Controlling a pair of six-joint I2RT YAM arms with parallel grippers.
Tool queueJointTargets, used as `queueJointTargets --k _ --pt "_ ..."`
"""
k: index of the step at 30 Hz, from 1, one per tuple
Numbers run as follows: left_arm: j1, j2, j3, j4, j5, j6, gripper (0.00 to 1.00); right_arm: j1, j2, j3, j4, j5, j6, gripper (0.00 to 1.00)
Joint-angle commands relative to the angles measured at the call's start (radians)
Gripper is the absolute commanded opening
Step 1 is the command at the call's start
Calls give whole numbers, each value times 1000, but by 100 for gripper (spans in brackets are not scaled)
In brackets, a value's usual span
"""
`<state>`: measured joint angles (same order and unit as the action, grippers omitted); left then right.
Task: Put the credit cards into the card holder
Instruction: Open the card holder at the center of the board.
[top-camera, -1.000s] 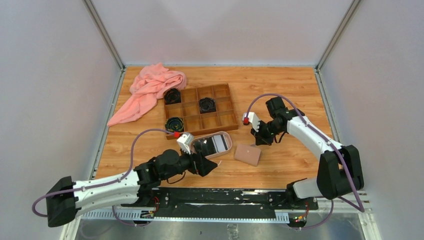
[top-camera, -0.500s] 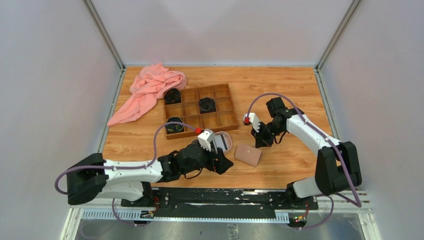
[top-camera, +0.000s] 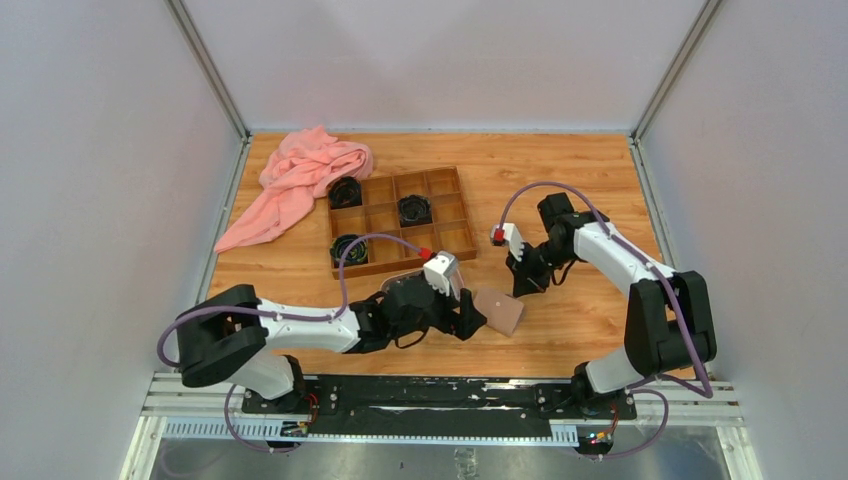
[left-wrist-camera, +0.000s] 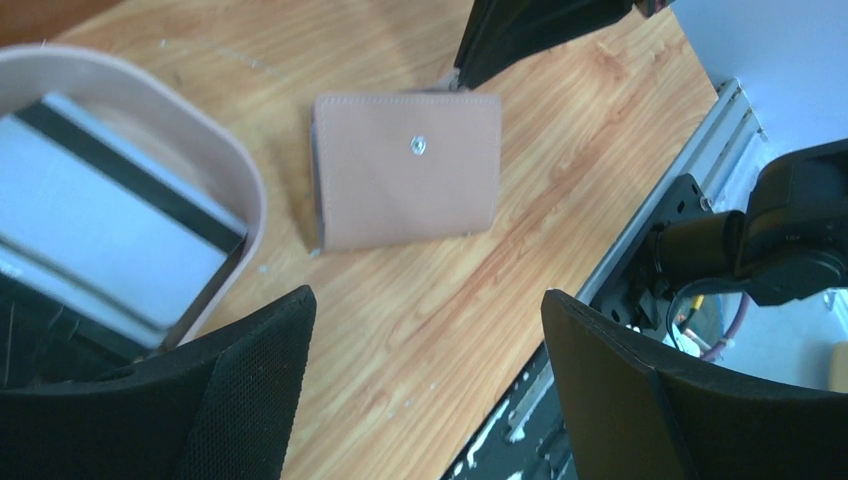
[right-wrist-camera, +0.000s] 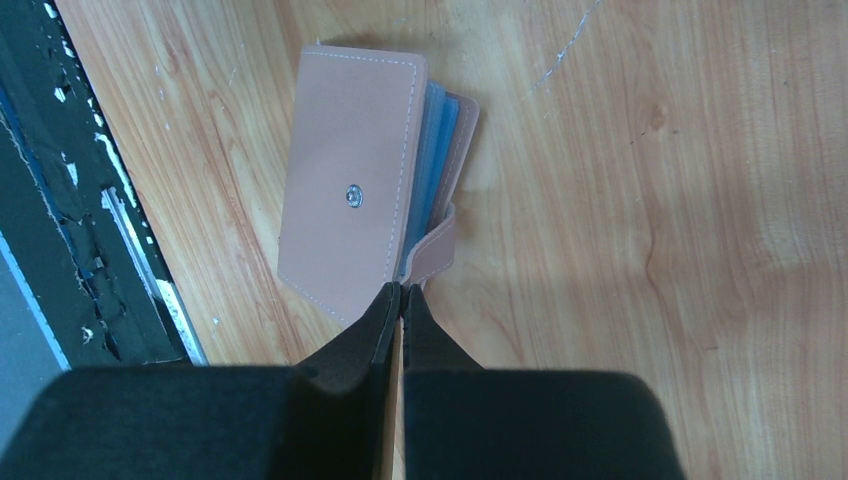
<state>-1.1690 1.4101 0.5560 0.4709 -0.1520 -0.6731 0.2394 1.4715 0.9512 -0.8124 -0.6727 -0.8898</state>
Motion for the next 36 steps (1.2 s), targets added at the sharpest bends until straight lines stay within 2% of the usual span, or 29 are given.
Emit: queueJointTargets --k 1,8,13,18,25,27,31,36 --pt "13 57 75 40 -15 142 85 -33 12 31 -62 -57 -31 0" --pt "144 118 122 40 212 215 79 -62 37 53 -113 -120 -60 0" --pt "160 73 99 39 204 226 79 -116 27 96 -269 -275 -188 0" --pt "161 -67 9 40 155 207 79 -120 -9 99 -392 -397 -342 0" --pt "160 -224 -94 40 168 151 79 -117 7 106 -485 -434 -444 0" --pt "157 -245 -106 39 176 131 78 -116 6 106 -469 -429 -428 0" --pt "124 -245 -106 40 179 115 74 -119 -4 84 -297 -323 -232 0" --pt "52 -197 -85 41 159 100 70 -120 -41 49 -179 -247 -112 0"
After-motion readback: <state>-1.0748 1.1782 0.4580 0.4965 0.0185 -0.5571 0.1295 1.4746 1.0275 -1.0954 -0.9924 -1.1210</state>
